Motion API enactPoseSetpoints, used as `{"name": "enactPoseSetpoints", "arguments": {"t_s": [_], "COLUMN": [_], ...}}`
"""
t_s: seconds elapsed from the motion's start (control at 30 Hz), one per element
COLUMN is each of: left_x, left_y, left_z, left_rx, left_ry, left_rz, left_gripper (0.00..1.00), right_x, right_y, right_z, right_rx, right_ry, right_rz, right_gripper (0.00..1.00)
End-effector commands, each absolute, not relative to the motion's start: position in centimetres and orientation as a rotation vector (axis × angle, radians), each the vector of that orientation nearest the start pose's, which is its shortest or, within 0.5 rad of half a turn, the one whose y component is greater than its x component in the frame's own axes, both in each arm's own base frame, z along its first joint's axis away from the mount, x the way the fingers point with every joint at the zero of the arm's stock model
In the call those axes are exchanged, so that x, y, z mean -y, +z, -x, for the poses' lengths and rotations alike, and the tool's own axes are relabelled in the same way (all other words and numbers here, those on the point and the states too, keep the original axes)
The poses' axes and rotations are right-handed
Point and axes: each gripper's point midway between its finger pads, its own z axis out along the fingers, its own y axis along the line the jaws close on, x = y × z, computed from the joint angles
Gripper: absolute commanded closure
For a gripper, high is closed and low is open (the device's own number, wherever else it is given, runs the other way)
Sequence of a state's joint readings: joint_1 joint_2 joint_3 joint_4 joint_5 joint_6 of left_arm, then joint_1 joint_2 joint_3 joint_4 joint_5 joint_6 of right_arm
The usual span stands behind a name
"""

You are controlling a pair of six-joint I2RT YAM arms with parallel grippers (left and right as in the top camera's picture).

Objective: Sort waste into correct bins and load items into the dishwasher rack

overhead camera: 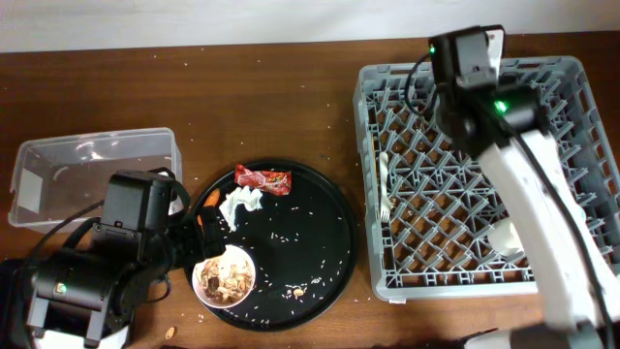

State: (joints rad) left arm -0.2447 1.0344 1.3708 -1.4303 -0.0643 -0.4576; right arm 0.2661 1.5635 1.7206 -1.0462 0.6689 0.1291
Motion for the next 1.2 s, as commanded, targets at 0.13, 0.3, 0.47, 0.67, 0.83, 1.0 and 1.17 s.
{"name": "enactPoseSetpoints", "arguments": {"t_s": [0.13, 0.3, 0.47, 0.67, 0.83, 1.0, 1.17], "left_x": [3.9, 4.0, 6.8, 8.8, 9.4, 8.7, -3.7], "left_y": [26.3, 26.6, 26.3, 9.7, 0.2, 7.5, 16.2], "left_z": [-20.6, -21.1, -23.3, -31.3, -34.3, -34.7, -38.2], "left_rx": [-2.639, -2.618, -2.625, -3.064, -3.149, -3.128, -2.868], "left_ry": [-0.141, -0.153, -0.288, 0.126, 0.210, 0.275, 0.249], "left_rz": [0.304, 0.308, 0.202, 0.061, -0.064, -0.063, 0.480], "left_gripper": [0.01, 0.01, 0.04, 0.36, 0.49, 1.00, 1.00], "right_x": [-23.0, -25.8, -18.5, -16.2, -16.4, -16.3, -16.3], "right_y": [26.9, 23.0, 34.1, 35.9, 33.8, 32.9, 32.8], "right_z": [-26.3, -27.5, -24.8, -22.3, -22.5, -22.4, -22.3], "right_rx": [-2.627, -2.700, -2.363, -2.316, -2.404, -2.448, -2.449], "right_ry": [0.533, 0.516, 0.462, 0.478, 0.424, 0.396, 0.396], "right_rz": [0.521, 0.510, 0.250, 0.238, 0.254, 0.261, 0.261], "right_gripper": [0.47, 0.40, 0.01, 0.01, 0.01, 0.01, 0.01]}}
